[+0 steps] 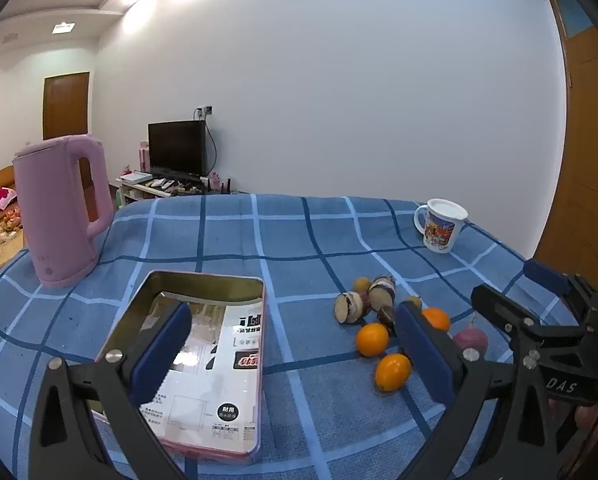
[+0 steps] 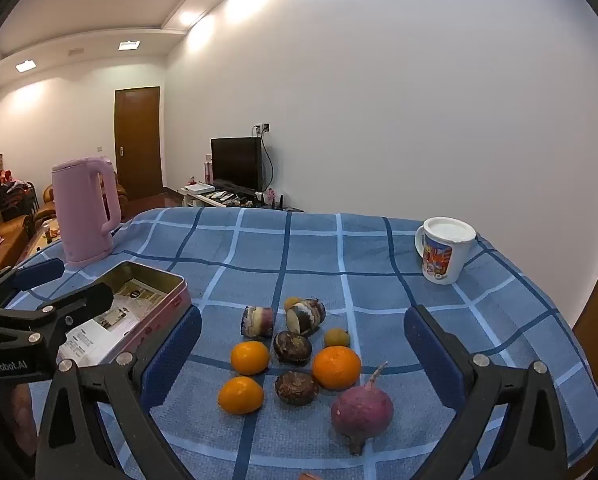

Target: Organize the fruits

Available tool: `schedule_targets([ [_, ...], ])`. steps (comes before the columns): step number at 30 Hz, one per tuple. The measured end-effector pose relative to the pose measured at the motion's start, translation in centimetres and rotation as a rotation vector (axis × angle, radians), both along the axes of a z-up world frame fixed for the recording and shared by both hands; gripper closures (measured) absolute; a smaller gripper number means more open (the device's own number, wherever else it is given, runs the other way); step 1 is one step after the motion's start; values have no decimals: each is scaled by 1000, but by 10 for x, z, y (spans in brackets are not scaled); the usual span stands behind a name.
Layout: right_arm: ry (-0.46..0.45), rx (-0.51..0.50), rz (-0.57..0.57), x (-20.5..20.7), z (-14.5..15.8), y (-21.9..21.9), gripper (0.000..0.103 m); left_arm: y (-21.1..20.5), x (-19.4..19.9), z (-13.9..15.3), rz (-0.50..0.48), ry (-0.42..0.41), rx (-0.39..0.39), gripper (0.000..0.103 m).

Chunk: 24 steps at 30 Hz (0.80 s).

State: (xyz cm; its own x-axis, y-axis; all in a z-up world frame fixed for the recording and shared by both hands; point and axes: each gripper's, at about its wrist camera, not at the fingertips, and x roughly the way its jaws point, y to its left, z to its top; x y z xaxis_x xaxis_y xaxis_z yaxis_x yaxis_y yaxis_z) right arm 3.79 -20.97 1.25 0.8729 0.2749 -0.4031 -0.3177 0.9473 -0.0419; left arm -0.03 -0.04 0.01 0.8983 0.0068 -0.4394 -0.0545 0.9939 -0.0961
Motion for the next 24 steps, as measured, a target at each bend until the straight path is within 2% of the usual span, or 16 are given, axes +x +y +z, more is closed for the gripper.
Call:
schedule_targets([
  [6,18,-1,12,3,-1,-1,1,-2,1,-3,-9,22,1,0],
  [24,38,-6,-1,1,-11,-3,1,4,0,-5,-7,13,-6,0],
])
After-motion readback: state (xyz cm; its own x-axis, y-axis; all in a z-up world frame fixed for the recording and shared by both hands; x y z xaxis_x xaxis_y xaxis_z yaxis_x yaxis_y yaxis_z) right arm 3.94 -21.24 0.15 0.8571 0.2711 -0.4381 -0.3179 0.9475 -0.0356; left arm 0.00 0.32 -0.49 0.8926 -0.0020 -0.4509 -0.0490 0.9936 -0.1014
